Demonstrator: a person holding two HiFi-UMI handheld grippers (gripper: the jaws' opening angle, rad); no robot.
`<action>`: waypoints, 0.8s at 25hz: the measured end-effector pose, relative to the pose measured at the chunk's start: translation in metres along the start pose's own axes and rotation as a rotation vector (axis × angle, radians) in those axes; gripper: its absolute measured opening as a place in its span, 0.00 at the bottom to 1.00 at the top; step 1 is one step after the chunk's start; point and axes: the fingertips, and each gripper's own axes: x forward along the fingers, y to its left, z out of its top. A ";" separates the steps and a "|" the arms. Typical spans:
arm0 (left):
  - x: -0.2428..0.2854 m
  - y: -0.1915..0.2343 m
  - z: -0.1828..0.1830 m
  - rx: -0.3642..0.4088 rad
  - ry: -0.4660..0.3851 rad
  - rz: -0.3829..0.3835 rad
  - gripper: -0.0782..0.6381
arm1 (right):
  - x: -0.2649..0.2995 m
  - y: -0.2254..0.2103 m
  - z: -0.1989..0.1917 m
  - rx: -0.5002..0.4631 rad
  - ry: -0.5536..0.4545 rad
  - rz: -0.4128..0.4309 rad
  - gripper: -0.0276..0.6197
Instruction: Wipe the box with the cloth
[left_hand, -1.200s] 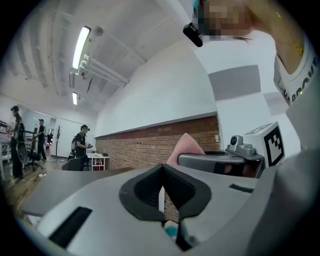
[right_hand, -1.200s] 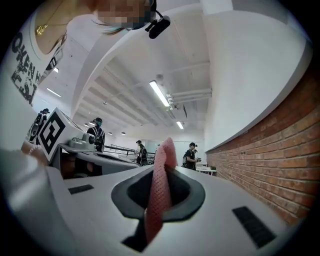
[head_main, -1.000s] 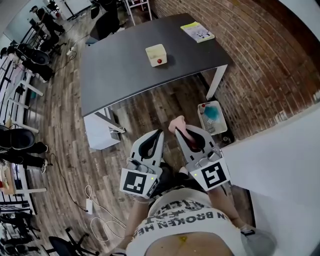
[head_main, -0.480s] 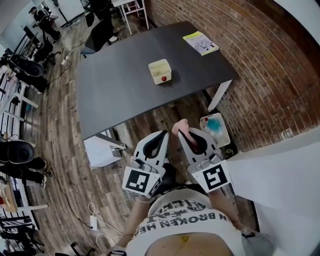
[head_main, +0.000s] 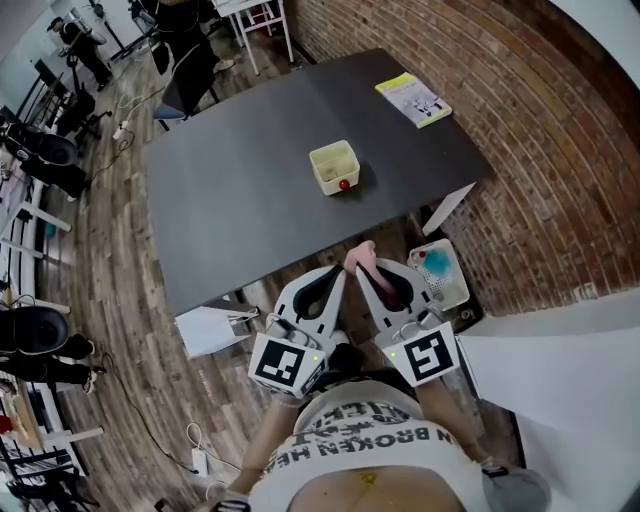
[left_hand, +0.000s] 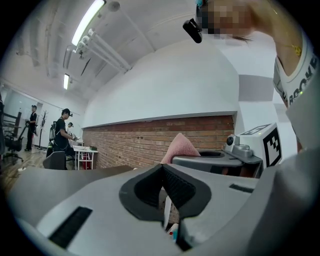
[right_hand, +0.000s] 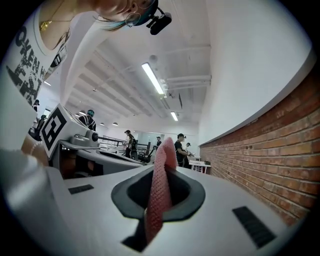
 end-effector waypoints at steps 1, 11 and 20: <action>0.001 0.006 0.000 0.001 -0.001 -0.004 0.12 | 0.007 0.000 -0.001 -0.001 0.000 -0.001 0.07; 0.019 0.048 0.003 -0.018 -0.013 -0.017 0.12 | 0.047 -0.014 -0.010 0.003 0.033 -0.023 0.07; 0.082 0.097 0.004 -0.028 -0.004 0.047 0.12 | 0.111 -0.073 -0.020 -0.009 0.027 0.046 0.07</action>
